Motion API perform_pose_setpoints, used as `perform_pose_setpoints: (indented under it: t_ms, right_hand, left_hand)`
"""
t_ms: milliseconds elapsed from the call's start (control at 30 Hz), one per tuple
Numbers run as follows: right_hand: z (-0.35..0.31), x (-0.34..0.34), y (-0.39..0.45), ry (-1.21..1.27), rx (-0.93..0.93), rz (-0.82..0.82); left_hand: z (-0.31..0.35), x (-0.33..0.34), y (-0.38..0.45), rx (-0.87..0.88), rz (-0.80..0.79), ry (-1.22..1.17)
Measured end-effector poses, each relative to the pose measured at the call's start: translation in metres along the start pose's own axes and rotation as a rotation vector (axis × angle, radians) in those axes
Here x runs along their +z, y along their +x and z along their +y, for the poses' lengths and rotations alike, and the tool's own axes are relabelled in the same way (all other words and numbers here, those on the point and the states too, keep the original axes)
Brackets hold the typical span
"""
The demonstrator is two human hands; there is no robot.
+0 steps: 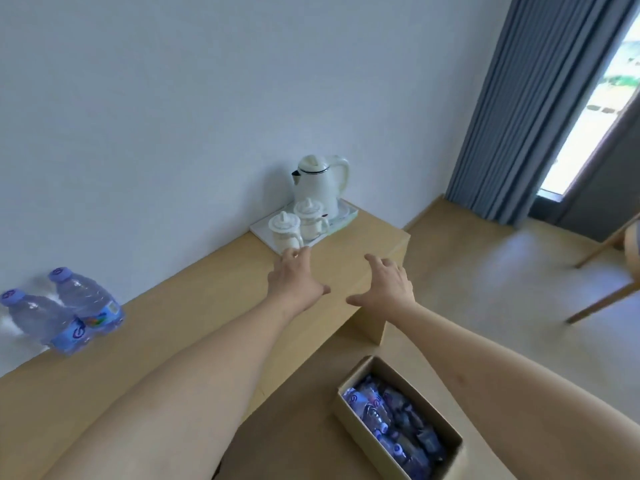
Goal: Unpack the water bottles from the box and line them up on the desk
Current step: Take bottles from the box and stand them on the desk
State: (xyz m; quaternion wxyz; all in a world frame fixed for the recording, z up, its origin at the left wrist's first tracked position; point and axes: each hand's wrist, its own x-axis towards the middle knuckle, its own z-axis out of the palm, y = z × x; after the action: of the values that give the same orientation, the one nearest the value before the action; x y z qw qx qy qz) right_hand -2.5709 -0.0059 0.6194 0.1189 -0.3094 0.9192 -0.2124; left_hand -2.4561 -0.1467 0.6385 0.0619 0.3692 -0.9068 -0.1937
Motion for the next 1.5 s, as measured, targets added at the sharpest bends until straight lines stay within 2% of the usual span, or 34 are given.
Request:
perform_pose_setpoints:
  t_ms: [167,367,600,767,967,1367,1500]
  right_hand:
    - [0.083,-0.031,-0.010,0.008,0.214,0.033]
    - [0.153,-0.032,-0.016,0.022,0.440,0.036]
    - [0.209,0.006,-0.008,0.068,0.670,-0.018]
    - [0.244,0.058,-0.028,0.125,0.798,-0.125]
    - [0.294,0.130,-0.035,0.171,0.848,-0.254]
    - [0.386,0.307,-0.044,0.296,0.865,-0.534]
    - [0.420,0.356,-0.038,0.328,0.869,-0.565]
  left_hand:
    - [0.081,0.053,0.018,0.201,-0.142,0.060]
    - [0.142,0.117,0.049,0.396,-0.280,0.129]
    - [0.164,0.197,0.088,0.547,-0.466,0.225]
    - [0.153,0.251,0.094,0.601,-0.555,0.335]
    - [0.120,0.328,0.085,0.560,-0.667,0.393]
    - [0.041,0.505,0.047,0.340,-0.878,0.457]
    - [0.022,0.561,0.049,0.311,-0.909,0.467]
